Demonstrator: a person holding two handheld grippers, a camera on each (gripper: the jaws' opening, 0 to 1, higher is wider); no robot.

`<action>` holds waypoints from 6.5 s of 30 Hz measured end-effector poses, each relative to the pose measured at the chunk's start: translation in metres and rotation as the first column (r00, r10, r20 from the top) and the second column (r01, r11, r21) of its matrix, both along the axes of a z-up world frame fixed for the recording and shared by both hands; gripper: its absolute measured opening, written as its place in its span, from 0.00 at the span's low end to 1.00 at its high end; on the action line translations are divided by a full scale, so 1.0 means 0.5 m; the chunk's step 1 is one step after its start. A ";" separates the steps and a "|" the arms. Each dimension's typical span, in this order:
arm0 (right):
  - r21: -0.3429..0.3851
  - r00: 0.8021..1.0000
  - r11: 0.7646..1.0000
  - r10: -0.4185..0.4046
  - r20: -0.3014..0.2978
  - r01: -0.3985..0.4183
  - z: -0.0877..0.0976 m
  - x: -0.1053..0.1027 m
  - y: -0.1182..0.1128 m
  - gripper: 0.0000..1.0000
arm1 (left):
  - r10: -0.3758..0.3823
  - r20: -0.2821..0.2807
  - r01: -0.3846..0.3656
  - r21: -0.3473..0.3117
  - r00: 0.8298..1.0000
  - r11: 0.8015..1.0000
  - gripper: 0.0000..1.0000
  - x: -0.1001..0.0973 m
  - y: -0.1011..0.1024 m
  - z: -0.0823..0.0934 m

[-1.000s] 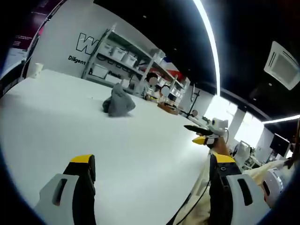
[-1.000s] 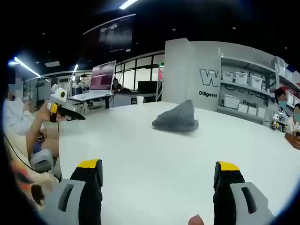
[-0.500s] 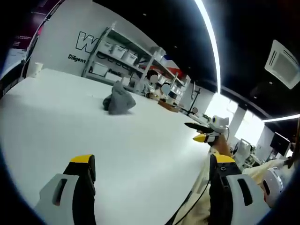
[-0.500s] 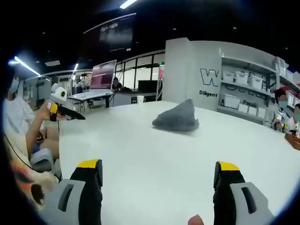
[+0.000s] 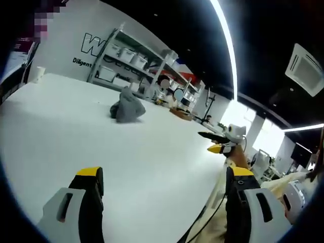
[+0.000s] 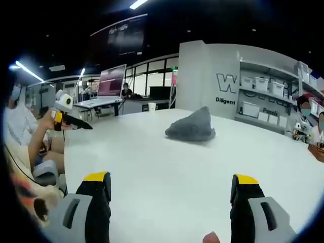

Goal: Open the folded towel by lifting each exposed corner and separating the folded layers until the towel lies flat within the target outline without major curled edges

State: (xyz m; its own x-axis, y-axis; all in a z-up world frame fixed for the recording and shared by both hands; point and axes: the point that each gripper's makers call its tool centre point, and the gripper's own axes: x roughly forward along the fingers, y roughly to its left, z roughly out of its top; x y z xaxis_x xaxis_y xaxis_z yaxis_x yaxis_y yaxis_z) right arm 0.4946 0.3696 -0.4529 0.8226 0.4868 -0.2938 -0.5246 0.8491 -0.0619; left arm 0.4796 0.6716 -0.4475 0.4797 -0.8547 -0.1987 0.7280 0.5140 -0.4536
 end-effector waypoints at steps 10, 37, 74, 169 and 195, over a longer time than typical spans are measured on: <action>-0.004 1.000 1.000 0.006 -0.005 -0.006 -0.002 0.001 0.002 0.99 | -0.010 0.002 0.010 0.004 1.000 1.000 0.98 -0.002 -0.002 0.000; 0.041 0.998 0.998 0.042 0.050 -0.044 0.057 -0.024 0.021 0.97 | -0.012 0.035 0.011 0.010 0.999 1.000 0.97 -0.014 0.005 0.019; 0.037 0.998 0.998 -0.043 0.054 0.041 0.124 0.180 0.097 0.96 | -0.071 0.128 0.061 0.080 0.989 0.995 0.96 -0.053 -0.008 0.059; -0.317 0.940 0.898 -0.338 -0.054 0.305 -0.060 0.557 0.253 0.58 | -0.039 0.203 0.029 0.054 0.978 0.998 0.95 -0.075 0.049 0.110; -0.313 0.967 0.922 -0.251 -0.035 0.228 -0.073 0.548 0.216 0.12 | -0.028 0.210 0.029 -0.002 0.977 1.000 0.93 -0.086 0.057 0.132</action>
